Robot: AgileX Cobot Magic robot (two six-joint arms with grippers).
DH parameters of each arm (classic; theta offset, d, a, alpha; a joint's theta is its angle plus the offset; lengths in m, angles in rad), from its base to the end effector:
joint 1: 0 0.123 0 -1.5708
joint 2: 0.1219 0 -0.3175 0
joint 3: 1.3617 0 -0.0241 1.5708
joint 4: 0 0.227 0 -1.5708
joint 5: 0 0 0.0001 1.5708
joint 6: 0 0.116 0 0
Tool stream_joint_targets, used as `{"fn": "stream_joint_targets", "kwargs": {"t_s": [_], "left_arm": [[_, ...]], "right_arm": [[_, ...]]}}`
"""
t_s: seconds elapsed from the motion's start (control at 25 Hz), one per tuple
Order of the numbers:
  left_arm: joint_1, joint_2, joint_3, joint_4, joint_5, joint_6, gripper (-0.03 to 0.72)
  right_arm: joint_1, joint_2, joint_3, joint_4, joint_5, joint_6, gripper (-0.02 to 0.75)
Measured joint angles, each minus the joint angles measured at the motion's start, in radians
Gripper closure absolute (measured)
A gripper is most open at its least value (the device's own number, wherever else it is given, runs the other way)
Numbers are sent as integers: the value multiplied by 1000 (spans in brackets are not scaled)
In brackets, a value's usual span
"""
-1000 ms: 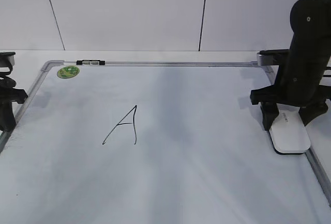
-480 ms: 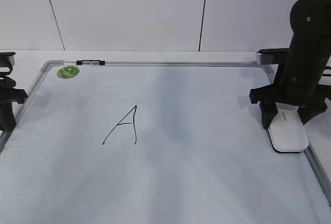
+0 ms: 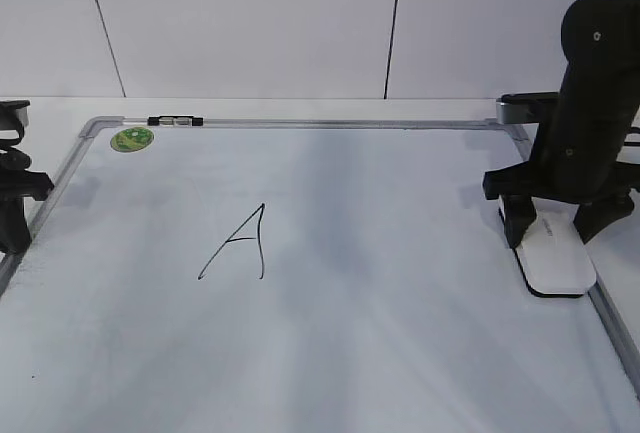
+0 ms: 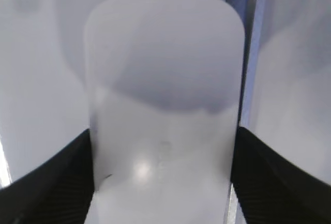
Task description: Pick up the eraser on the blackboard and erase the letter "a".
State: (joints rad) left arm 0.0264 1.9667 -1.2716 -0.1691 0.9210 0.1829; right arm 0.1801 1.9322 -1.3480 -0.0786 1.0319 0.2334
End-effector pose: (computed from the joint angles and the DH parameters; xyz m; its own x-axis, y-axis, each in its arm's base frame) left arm 0.3630 -0.0060 0.1742 -0.9968 0.0529 -0.0593 0.0602 0.9897 -0.1295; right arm 0.3590 0.0574 0.2015 -0.9984 0.0127 -0.0554 0.0159 0.9982 -0.0578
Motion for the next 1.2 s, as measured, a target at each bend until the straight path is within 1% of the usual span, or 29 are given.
{"fn": "stream_joint_targets", "kwargs": {"t_s": [0.36,0.52,0.72,0.92,1.04,1.2], "left_arm": [[0,0,0,0,0,0,611],[0,0,0,0,0,0,611],[0,0,0,0,0,0,611],[0,0,0,0,0,0,598],[0,0,-2,6,0,0,560],[0,-2,-27,2,19,0,454]], "right_arm": [[0,0,-18,-10,28,0,124],[0,0,-69,-10,66,0,124],[0,0,-165,0,157,-21,124],[0,-33,-189,37,179,-46,127],[0,-64,-192,41,184,-63,134],[0,-98,-194,46,186,-74,137]]}}
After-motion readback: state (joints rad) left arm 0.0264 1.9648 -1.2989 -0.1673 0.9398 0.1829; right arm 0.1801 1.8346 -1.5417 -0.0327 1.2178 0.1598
